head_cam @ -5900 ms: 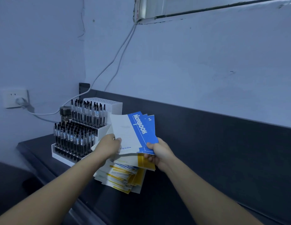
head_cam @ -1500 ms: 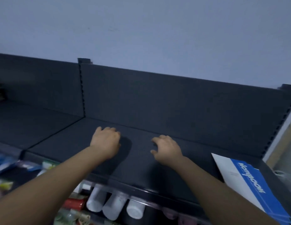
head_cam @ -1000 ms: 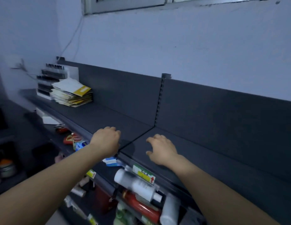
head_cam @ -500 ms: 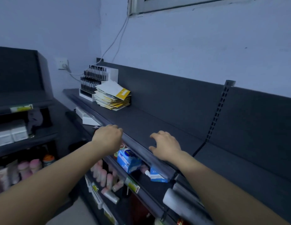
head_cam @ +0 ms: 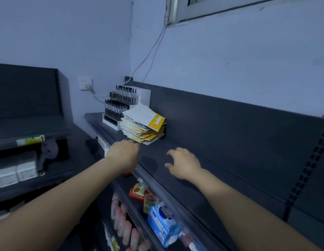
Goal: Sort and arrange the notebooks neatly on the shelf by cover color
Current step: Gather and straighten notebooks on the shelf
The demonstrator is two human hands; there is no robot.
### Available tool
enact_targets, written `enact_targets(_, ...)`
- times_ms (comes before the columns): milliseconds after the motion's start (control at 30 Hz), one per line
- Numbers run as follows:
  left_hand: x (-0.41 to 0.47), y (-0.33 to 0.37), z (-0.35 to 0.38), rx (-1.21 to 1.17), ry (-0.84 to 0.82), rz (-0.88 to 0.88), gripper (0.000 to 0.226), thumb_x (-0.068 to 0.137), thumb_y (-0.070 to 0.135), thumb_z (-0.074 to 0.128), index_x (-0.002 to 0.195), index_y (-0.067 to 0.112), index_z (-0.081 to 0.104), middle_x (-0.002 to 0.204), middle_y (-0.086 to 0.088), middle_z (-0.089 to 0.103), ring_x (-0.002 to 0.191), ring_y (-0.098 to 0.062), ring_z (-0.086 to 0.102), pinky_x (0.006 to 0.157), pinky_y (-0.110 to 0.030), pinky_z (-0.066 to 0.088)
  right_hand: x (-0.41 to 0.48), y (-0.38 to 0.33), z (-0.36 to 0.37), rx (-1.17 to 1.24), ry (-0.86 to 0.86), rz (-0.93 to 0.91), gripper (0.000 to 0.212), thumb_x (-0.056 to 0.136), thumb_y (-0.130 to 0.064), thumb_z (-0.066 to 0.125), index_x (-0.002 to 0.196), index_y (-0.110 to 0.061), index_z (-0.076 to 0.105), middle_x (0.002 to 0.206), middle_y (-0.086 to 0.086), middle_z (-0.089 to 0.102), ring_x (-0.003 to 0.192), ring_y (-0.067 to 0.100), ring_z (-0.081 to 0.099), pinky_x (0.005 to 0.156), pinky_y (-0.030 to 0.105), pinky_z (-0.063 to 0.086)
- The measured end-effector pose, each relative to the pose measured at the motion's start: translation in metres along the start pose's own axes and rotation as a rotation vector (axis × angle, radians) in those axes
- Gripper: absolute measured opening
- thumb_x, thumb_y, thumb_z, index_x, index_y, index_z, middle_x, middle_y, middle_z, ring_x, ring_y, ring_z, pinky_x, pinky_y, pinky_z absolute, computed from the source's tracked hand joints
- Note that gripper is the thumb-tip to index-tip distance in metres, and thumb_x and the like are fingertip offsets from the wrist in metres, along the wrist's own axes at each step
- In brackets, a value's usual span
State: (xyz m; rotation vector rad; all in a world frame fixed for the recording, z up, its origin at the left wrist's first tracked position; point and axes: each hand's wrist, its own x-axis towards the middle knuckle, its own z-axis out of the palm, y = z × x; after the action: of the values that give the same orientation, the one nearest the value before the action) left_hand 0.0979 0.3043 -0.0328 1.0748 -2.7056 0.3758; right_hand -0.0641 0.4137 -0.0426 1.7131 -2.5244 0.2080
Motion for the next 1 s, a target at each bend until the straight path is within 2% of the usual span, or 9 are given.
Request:
enact_targets(400,0.125,-0.058,0.036,-0.042,-0.008,-0.036,0.027,0.094,0.03,0.047,0.112,0.011,0.054,0.113,-0.007,0.056,0.108,-0.027,0.054,0.074,-0.036,0.044,0.137,-0.007,0.018,0.01,0.042,0.005,0.042,0.095,-0.04,0.05,0.132,-0.02,0.051,0.129,0.003,0.053,0.123,0.024,0.047,0.097,0.038,0.043)
enact_targets(500,0.161,-0.077,0.048,-0.071,-0.009,-0.024,0.03,0.095,0.034,0.049,0.115,0.011,0.053,0.116,-0.007,0.055,0.111,-0.027,0.053,0.079,-0.037,0.045,0.173,-0.009,0.024,0.068,0.026,0.056,0.039,0.096,-0.04,0.048,0.128,-0.019,0.053,0.125,0.003,0.055,0.12,0.024,0.05,0.094,0.039,0.045)
enact_targets(567,0.188,-0.09,0.057,-0.107,-0.005,-0.017,0.032,0.095,0.035,0.05,0.117,0.011,0.054,0.116,-0.008,0.055,0.112,-0.027,0.053,0.082,-0.038,0.047,0.199,-0.01,0.028,0.128,0.018,0.109,0.04,0.097,-0.041,0.046,0.128,-0.017,0.052,0.125,0.004,0.055,0.118,0.024,0.051,0.093,0.04,0.047)
enact_targets(700,0.242,-0.114,0.076,-0.092,0.026,0.043,0.036,0.095,0.038,0.048,0.12,0.012,0.053,0.121,-0.009,0.053,0.115,-0.028,0.05,0.088,-0.039,0.044,0.255,-0.011,0.037,0.379,-0.027,0.334,0.048,0.099,-0.039,0.041,0.139,-0.012,0.035,0.133,0.01,0.052,0.121,0.03,0.05,0.095,0.039,0.044)
enact_targets(767,0.265,-0.125,0.084,-0.072,0.035,0.058,0.041,0.096,0.042,0.045,0.124,0.013,0.051,0.125,-0.009,0.051,0.119,-0.028,0.048,0.093,-0.039,0.041,0.278,-0.013,0.04,0.478,0.004,0.445,0.043,0.099,-0.035,0.041,0.134,-0.01,0.039,0.132,0.012,0.053,0.12,0.031,0.051,0.095,0.038,0.044)
enact_targets(867,0.296,-0.141,0.095,-0.081,-0.014,0.066,0.048,0.097,0.049,0.04,0.126,0.013,0.048,0.13,-0.01,0.049,0.123,-0.029,0.045,0.098,-0.043,0.037,0.305,-0.017,0.041,0.465,0.098,0.488,0.035,0.097,-0.027,0.047,0.125,-0.007,0.052,0.121,0.011,0.058,0.113,0.029,0.054,0.087,0.034,0.044)
enact_targets(967,0.319,-0.151,0.102,-0.131,-0.061,0.082,0.051,0.097,0.052,0.036,0.126,0.013,0.047,0.128,-0.011,0.05,0.121,-0.03,0.047,0.098,-0.044,0.037,0.327,-0.025,0.037,0.474,0.136,0.493,0.014,0.092,-0.026,0.053,0.094,-0.013,0.058,0.084,0.002,0.054,0.09,0.025,0.053,0.067,0.031,0.039)
enact_targets(1000,0.324,-0.154,0.103,-0.152,-0.06,0.085,0.05,0.097,0.053,0.036,0.125,0.013,0.047,0.127,-0.01,0.051,0.12,-0.029,0.048,0.096,-0.044,0.038,0.333,-0.028,0.037,0.485,0.139,0.497,0.015,0.092,-0.027,0.054,0.092,-0.012,0.058,0.08,0.001,0.053,0.088,0.024,0.053,0.068,0.032,0.041)
